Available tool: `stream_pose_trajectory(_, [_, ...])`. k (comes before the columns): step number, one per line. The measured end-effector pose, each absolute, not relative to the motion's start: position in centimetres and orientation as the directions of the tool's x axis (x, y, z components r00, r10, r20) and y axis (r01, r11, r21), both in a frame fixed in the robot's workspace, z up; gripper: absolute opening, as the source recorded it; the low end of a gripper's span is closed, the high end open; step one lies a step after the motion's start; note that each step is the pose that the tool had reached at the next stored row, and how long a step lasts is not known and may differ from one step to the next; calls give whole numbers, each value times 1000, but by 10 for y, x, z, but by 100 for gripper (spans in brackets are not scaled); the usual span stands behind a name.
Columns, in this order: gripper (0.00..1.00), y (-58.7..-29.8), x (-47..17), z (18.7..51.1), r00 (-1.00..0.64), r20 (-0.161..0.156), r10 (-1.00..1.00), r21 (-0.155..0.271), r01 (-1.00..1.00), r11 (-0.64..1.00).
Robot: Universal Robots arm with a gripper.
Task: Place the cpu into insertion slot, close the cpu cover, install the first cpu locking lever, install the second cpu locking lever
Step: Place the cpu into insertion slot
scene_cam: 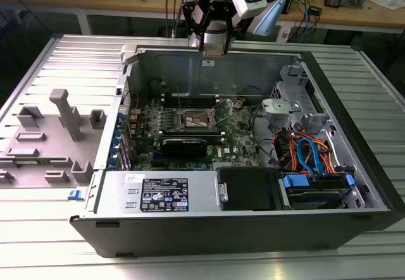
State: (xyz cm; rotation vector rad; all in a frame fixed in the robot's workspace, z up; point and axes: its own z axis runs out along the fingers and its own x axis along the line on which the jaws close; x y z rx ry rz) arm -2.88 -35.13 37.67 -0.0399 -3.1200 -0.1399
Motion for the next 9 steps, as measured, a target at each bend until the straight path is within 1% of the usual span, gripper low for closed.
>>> stream_pose_trajectory(9, [54, -355, -29, 377, -1000, 19, 25, 89, 26, 996])
